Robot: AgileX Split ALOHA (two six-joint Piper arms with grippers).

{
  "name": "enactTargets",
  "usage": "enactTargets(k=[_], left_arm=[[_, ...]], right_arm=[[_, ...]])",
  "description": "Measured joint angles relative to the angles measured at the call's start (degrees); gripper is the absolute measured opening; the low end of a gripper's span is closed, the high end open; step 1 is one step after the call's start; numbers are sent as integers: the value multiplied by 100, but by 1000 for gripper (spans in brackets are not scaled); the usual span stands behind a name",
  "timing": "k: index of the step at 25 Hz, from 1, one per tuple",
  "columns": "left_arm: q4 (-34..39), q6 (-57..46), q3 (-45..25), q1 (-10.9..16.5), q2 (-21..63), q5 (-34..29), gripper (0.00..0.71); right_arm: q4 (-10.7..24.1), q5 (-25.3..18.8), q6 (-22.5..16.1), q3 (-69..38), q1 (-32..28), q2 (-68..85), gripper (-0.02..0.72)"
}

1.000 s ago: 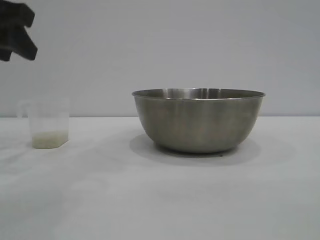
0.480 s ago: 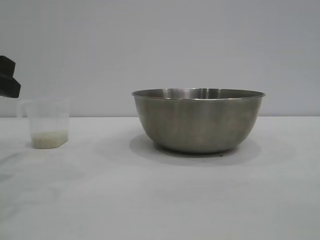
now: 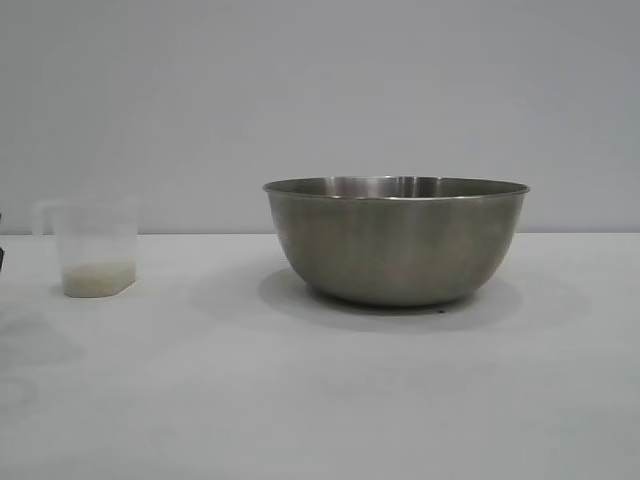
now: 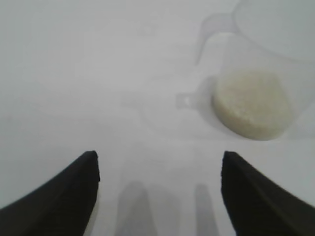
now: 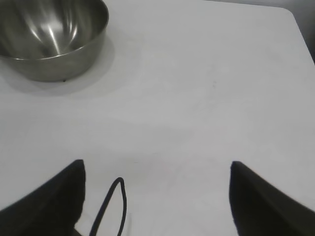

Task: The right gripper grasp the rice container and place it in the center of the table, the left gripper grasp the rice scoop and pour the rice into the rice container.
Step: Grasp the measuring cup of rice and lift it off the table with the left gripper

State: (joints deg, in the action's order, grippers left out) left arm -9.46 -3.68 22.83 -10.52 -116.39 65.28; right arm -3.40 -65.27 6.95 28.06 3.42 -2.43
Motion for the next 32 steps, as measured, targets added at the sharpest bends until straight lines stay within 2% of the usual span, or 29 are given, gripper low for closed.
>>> enactTargets(k=[14, 24, 32], left_arm=[[0, 376, 666, 13, -321, 21, 482], [260, 402, 1076, 274, -589, 31, 482], [455, 424, 1586, 298, -860, 31, 482]], right_arm=[[0, 0, 0, 0, 0, 0, 555], [0, 0, 0, 0, 0, 0, 555], [0, 0, 0, 0, 0, 0, 555]])
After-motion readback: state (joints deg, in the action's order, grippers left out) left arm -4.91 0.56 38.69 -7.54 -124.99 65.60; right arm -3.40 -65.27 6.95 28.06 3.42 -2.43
